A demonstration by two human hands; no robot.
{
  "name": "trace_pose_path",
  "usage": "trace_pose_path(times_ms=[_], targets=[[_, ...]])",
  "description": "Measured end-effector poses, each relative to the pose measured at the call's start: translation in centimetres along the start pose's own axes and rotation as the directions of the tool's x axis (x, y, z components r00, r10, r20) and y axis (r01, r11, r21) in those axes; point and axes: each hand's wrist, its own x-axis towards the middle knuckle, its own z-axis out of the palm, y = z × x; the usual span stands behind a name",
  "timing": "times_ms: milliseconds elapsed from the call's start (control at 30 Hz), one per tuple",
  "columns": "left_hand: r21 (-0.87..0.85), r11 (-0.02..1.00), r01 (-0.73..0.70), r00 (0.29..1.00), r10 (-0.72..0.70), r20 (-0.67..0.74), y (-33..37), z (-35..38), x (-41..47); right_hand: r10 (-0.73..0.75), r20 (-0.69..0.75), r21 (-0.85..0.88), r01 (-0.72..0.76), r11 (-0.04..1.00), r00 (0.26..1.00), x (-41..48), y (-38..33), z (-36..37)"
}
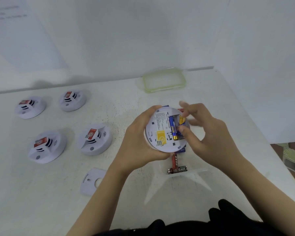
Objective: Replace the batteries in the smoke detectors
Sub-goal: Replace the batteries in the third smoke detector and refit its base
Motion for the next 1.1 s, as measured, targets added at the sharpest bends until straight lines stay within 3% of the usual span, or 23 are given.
trace_pose_path(times_ms=[100,233,333,433,633,833,1033,1100], targets=[[-0.005,1.0,0.021,1.0,-0.021,0.0,-0.6,0.2,0.1,-0.106,-0.165,-0.072,0.096,0.993,0.981,-0.2,0.2,0.2],[-0.029,1.0,0.008,0.999,-0.009,-0.033,-1.2,-0.1,0.3,-0.027,-0.259,0.089,0.052,0.995,0.965,-0.7,0.2,-0.4],[-0.011,1.0,0.019,0.999,-0.02,-0.039,-1.6,-0.6,0.5,0.031,-0.077,0.023,-0.029,0.999,0.997,-1.1,1.1,-1.3],[0.022,0.999,0.035,0.999,-0.034,-0.014,-1.7,-0.9,0.6,0.001,0.145,-0.157,0.022,0.987,0.989,-1.6,2.5,-1.7],[-0.043,0.999,0.032,0.998,-0.029,0.054,-1.2,-0.6,0.5,-0.082,0.151,-0.236,0.117,0.965,0.985,-0.3,2.4,-2.0],[-0.041,0.998,0.045,0.996,-0.041,0.083,-0.3,-0.2,0.5,0.091,0.356,-0.212,-0.015,0.977,0.93,1.3,1.6,-2.6],[-0.03,0.995,0.096,0.984,-0.09,0.151,-0.5,0.3,0.6,0.043,0.351,-0.178,0.022,0.984,0.935,1.8,2.3,-2.7],[-0.002,0.997,0.083,0.986,-0.082,0.144,-0.4,0.3,0.6,-0.02,0.366,-0.207,0.102,0.973,0.93,2.0,1.9,-3.0]])
